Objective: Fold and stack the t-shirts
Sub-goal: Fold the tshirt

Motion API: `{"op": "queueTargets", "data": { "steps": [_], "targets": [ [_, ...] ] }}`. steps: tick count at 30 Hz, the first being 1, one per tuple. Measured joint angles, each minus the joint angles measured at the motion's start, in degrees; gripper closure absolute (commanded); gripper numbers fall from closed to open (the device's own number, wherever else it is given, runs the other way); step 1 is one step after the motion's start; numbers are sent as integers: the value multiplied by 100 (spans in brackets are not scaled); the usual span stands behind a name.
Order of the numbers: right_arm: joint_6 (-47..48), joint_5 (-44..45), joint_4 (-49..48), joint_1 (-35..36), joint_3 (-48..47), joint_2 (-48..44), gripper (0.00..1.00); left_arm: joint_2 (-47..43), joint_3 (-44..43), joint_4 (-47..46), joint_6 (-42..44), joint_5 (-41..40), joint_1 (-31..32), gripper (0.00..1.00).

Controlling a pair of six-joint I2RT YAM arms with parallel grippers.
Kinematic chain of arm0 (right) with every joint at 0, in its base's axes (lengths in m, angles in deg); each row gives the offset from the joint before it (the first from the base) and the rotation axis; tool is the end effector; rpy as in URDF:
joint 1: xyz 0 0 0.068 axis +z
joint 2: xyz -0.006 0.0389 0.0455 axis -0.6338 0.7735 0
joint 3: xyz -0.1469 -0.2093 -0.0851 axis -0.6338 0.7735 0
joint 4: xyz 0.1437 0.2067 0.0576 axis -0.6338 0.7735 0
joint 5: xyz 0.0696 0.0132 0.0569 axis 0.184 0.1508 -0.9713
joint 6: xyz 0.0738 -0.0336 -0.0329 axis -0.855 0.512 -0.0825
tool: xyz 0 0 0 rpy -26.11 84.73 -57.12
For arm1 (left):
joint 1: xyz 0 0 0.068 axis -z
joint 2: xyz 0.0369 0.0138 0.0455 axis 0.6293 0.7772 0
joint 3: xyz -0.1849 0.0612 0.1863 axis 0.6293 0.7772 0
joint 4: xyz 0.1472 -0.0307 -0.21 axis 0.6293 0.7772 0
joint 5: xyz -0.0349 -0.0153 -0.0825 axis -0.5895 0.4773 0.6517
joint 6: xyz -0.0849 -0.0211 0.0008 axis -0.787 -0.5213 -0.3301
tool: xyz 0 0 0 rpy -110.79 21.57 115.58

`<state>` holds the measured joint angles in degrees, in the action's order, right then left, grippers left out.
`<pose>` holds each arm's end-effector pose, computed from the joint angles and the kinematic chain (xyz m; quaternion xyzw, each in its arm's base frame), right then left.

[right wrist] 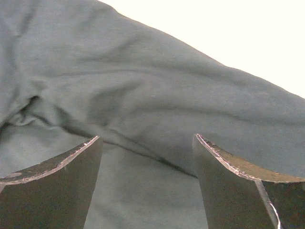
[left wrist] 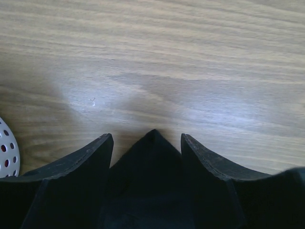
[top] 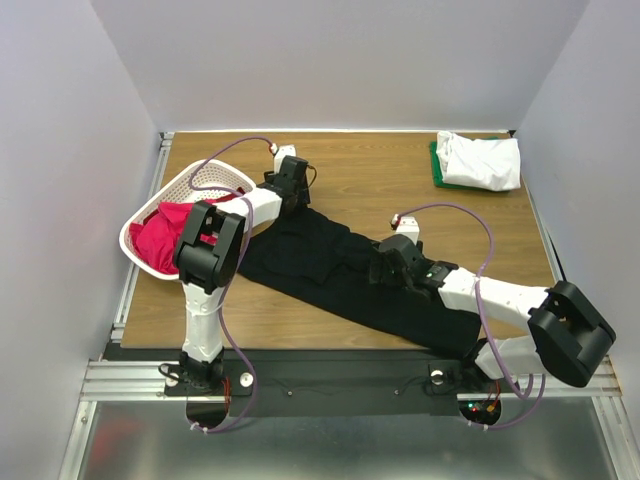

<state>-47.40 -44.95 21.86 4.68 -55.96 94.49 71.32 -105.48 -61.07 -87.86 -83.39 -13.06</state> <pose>0.2232 0.1705 0.1549 -0.0151 0.9109 0.0658 0.4070 0.4488 -0.1899 0.1617 -0.0407 0.8787 -0.0453 0.4735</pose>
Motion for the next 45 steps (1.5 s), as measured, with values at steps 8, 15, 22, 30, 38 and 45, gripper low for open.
{"op": "queueTargets", "data": {
  "steps": [8, 15, 22, 30, 38, 45],
  "targets": [
    [0, 31, 24, -92, 125, -2, 18, 24, 0, 44, 42, 13, -70, 45],
    [-26, 42, 22, -131, 127, 33, 18, 24, 0, 37, 44, 129, -92, 53],
    [-50, 92, 42, -214, 205, 81, 17, 24, 15, -15, 42, 289, -122, 83],
    [-131, 160, 101, -413, 343, 81, 13, 24, 96, -111, 0, 525, -280, 100],
    [-219, 131, 48, -621, 339, 269, 13, 24, 214, -205, -70, 761, -562, 100],
    [-243, 0, -39, -798, 339, 269, 13, 24, 219, -258, -96, 892, -651, 100]
  ]
}}
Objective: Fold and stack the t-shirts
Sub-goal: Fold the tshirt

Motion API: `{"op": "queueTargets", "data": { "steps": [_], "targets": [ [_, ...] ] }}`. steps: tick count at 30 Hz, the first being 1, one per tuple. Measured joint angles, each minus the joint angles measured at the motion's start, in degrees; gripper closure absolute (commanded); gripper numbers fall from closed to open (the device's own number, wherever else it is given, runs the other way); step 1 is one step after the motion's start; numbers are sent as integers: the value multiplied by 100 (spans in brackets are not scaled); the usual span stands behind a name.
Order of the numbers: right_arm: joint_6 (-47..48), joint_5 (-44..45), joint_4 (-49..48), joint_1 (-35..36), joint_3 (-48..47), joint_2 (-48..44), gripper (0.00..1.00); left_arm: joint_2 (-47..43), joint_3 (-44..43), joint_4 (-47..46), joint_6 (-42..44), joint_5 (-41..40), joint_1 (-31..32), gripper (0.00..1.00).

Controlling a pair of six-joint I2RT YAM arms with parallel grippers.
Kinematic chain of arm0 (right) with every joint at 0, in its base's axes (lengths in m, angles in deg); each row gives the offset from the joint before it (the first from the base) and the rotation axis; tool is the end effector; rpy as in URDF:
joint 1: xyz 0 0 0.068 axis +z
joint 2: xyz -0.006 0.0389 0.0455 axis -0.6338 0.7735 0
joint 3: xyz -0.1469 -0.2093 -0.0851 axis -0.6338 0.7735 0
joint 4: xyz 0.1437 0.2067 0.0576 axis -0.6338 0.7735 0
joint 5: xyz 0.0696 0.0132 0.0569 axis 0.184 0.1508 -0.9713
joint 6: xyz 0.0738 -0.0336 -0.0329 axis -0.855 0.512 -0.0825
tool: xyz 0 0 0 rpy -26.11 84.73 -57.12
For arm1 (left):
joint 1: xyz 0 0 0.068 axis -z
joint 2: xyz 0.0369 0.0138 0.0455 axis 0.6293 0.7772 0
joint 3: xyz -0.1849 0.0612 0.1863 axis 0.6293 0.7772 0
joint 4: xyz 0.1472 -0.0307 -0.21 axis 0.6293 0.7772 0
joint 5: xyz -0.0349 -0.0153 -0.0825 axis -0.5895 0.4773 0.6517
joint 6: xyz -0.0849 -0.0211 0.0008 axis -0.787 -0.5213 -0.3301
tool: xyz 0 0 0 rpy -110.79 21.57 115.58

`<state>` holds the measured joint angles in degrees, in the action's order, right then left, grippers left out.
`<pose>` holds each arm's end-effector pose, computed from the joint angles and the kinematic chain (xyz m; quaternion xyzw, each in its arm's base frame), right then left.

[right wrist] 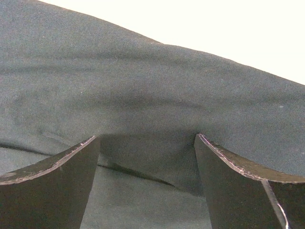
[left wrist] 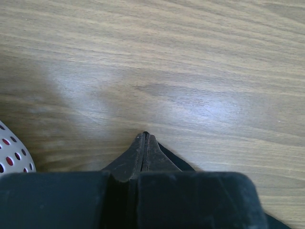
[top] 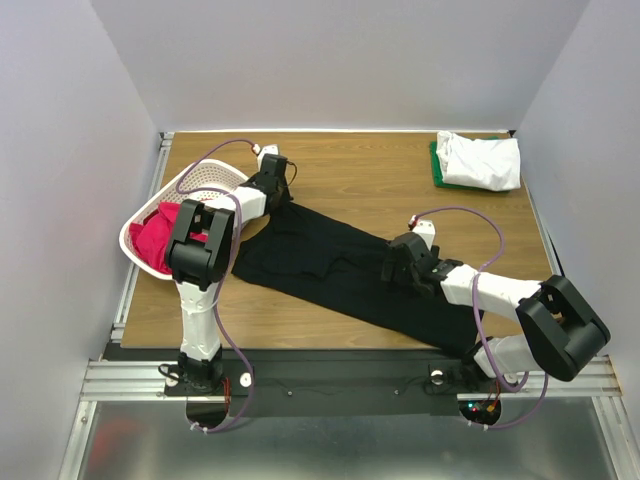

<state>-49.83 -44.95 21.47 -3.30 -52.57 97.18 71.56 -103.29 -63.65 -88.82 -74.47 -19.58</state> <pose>0.2354 0.1311 0.1251 0.0574 0.9252 0.0167 0.3747 0.4629 -0.1485 0.1502 -0.0629 0.8833 -0.0884 0.4561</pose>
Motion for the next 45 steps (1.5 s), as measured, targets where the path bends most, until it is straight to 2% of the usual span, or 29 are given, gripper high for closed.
{"op": "queueTargets", "data": {
  "steps": [2, 4, 5, 6, 9, 11, 15, 21, 26, 32, 36, 40, 45],
  "targets": [
    [0, -20, -11, -17, 0, 0, 13, 0, 0, -2, -9, 24, -17, 100],
    [2, -37, -13, -24, 0, 0, 13, 0, 0, -2, -13, 55, -26, 93],
    [7, -48, -15, -33, -2, 0, 13, 0, 0, -2, -13, 68, -31, 86],
    [9, -59, -15, -33, -2, 0, 13, -4, 0, -2, -22, 79, -33, 65],
    [52, -107, -2, -37, -20, -4, 12, -79, -2, 9, -17, 55, -31, 33],
    [94, -151, 20, -44, -37, -11, 11, -229, -17, 13, -20, 11, -4, 23],
    [203, -251, 111, -46, -103, -11, 11, -649, -37, 9, 44, -98, 105, 11],
    [328, -343, 221, -44, -264, -57, 10, -1541, 192, -94, 68, -275, 577, 7],
    [378, -337, 295, -44, -286, -168, 10, -2065, 960, -210, -61, -72, 911, 7],
    [391, -332, 385, -46, -289, -168, 9, -2048, 1912, -116, -306, 350, 1224, 4],
    [389, -334, 417, -46, -289, -149, 9, -1853, 2192, -114, -400, 549, 1325, 4],
    [389, -345, 422, -46, -293, 17, 10, -1606, 2107, -238, -417, 573, 1320, 2],
    [391, -435, 433, -46, -428, 273, 10, -1071, 1523, -350, -352, 492, 1285, 2]
  ]
}}
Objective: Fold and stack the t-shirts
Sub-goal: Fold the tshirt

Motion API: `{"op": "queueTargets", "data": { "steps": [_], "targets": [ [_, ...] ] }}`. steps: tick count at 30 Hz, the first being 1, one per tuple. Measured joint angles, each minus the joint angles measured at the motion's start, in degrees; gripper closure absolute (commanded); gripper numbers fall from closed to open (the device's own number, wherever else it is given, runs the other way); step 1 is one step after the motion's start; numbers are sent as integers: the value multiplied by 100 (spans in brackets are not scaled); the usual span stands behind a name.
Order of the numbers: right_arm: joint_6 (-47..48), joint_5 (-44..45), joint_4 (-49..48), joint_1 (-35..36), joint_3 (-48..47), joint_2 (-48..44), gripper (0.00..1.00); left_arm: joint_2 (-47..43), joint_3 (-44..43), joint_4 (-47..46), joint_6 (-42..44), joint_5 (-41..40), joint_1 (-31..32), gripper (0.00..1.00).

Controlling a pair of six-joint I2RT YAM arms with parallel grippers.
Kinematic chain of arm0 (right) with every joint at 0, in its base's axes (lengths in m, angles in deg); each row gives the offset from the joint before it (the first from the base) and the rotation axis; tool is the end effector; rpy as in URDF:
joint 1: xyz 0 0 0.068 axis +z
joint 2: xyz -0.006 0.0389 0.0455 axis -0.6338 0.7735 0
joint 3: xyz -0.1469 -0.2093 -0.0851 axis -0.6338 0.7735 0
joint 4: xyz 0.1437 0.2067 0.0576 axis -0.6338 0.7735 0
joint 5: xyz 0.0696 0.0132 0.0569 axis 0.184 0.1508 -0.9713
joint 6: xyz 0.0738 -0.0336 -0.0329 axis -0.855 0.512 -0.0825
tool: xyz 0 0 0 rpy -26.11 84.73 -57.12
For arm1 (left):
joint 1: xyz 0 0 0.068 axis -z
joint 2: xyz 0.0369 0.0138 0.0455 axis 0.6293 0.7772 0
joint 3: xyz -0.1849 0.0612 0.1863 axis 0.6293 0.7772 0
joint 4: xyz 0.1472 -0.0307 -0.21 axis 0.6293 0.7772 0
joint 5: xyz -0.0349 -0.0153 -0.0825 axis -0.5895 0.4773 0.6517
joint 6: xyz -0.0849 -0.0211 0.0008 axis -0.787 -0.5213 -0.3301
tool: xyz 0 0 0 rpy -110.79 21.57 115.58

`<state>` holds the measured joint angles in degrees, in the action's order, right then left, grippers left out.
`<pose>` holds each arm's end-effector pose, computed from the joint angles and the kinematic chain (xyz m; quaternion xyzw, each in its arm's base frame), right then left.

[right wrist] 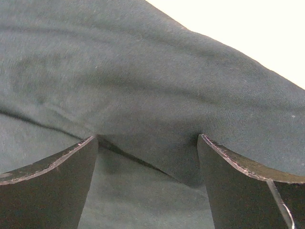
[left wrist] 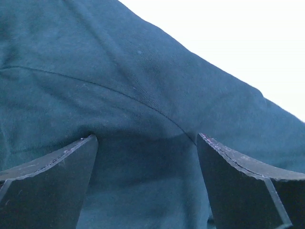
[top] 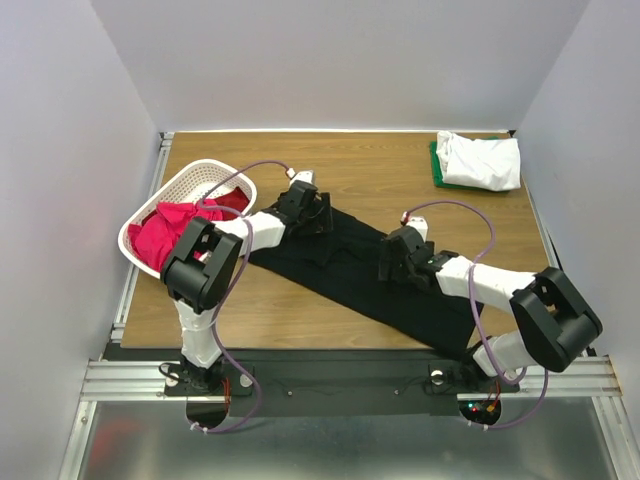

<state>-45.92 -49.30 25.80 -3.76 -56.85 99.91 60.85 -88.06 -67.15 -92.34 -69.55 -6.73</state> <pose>0.2425 0.1402 0.1272 0.0128 0.9403 0.0197 0.3395 0.3681 -0.2238 0.1482 0.0295 0.8910 -0.1824 0.4147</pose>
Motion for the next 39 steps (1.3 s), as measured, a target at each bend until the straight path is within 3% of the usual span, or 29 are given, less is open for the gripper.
{"op": "queueTargets", "data": {
  "steps": [14, 32, 39],
  "targets": [
    [7, -584, -13, -37, -319, 317, 11, 1235, -1790, 317, 168, 315, -291, 3],
    [72, -1550, -337, -35, -815, 811, 13, 3641, -5871, 1613, 511, 918, -660, 3],
    [144, -2103, -678, -7, -1056, 1137, 14, 3910, -6275, 1585, 710, 1333, -699, 3]
  ]
}}
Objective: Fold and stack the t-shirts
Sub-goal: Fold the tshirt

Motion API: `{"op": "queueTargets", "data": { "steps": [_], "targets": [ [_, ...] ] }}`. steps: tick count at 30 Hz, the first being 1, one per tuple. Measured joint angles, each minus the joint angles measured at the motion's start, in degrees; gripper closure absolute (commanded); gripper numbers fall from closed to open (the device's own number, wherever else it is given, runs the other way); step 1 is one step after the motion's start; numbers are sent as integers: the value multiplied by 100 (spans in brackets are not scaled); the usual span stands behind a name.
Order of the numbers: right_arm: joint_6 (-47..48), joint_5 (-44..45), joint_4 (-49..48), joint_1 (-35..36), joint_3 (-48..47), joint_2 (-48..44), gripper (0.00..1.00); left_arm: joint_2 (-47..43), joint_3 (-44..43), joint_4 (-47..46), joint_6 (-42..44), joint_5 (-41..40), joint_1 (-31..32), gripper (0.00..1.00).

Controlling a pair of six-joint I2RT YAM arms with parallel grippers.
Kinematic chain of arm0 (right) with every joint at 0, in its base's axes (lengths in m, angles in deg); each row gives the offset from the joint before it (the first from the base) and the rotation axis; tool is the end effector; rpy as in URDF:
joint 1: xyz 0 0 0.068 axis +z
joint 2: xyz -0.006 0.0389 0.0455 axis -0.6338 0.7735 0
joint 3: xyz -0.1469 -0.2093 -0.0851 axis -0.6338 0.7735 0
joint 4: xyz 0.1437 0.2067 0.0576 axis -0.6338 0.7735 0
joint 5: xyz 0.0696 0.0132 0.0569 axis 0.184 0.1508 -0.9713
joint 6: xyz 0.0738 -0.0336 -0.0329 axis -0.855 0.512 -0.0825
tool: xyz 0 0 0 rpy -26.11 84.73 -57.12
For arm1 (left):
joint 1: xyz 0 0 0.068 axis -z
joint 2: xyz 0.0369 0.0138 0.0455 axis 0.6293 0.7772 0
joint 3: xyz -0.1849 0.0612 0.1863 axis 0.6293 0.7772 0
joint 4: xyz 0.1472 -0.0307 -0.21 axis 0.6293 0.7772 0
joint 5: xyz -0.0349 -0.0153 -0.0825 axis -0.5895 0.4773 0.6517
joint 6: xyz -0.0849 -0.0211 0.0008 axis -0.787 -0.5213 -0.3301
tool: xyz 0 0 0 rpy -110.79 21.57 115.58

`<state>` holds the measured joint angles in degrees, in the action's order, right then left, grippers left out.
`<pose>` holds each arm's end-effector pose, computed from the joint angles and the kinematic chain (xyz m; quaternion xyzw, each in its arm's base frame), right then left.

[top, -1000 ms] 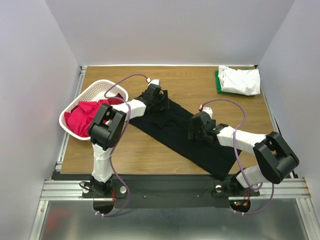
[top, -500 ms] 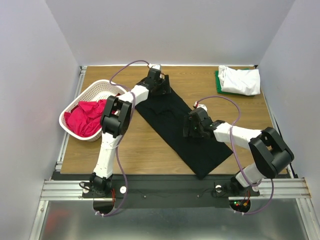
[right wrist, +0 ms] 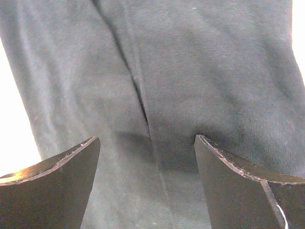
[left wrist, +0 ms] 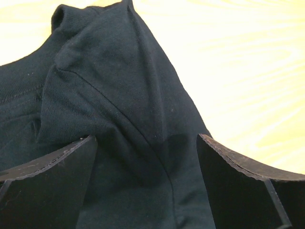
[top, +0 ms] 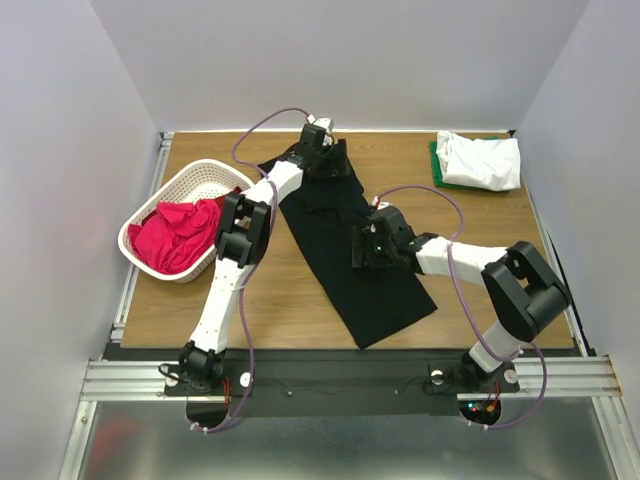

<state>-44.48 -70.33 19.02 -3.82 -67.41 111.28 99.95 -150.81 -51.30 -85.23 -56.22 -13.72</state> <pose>0.2793 0.2004 0.1330 -0.0533 0.9355 0.1912 0.2922 0.5513 -0.2722 0.1600 0.0851 0.8539 -0.2462 0.4506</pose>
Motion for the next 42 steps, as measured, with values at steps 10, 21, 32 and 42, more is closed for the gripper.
{"op": "queueTargets", "data": {
  "steps": [10, 21, 32, 42],
  "targets": [
    [125, -901, -686, 317, -393, 581, 15, 382, -463, -363, 232, 739, -52, 4],
    [140, -651, -313, 363, 221, -466, 13, -1615, 1917, -1209, 227, 326, 2, 3],
    [48, -428, -210, 365, 1064, -1226, 13, -2994, 2697, -1399, 162, -358, 11, 3],
    [-122, -431, -275, 365, 1392, -1384, 13, -1762, 3025, -927, 68, -461, 11, 3]
  ]
}}
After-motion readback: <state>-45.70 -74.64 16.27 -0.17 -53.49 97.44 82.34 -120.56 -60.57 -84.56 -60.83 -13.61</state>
